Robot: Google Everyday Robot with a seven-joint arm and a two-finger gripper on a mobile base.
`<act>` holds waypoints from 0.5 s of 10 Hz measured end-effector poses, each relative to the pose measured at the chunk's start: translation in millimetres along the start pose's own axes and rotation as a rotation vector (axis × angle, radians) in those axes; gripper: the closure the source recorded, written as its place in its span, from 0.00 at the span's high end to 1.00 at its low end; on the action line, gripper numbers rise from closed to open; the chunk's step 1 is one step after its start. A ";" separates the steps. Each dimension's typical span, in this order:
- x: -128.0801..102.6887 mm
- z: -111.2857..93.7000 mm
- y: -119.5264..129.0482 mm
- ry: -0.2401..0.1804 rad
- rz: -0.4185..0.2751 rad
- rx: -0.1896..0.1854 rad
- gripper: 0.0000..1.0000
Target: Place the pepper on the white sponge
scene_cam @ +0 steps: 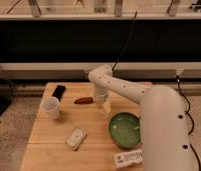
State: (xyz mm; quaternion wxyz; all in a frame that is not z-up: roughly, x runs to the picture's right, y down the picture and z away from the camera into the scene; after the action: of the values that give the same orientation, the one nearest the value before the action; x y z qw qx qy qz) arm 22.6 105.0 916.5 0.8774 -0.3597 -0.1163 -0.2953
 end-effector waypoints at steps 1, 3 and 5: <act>3.7 -5.2 -5.9 0.005 0.004 0.006 0.79; 10.0 -11.5 -12.1 0.007 0.019 0.018 0.79; 11.0 -13.8 -17.5 0.008 0.035 0.027 0.79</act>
State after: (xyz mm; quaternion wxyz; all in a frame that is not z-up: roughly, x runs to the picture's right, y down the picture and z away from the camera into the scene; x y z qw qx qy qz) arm 20.8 80.7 921.1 0.8877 -0.3488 -0.1106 -0.2795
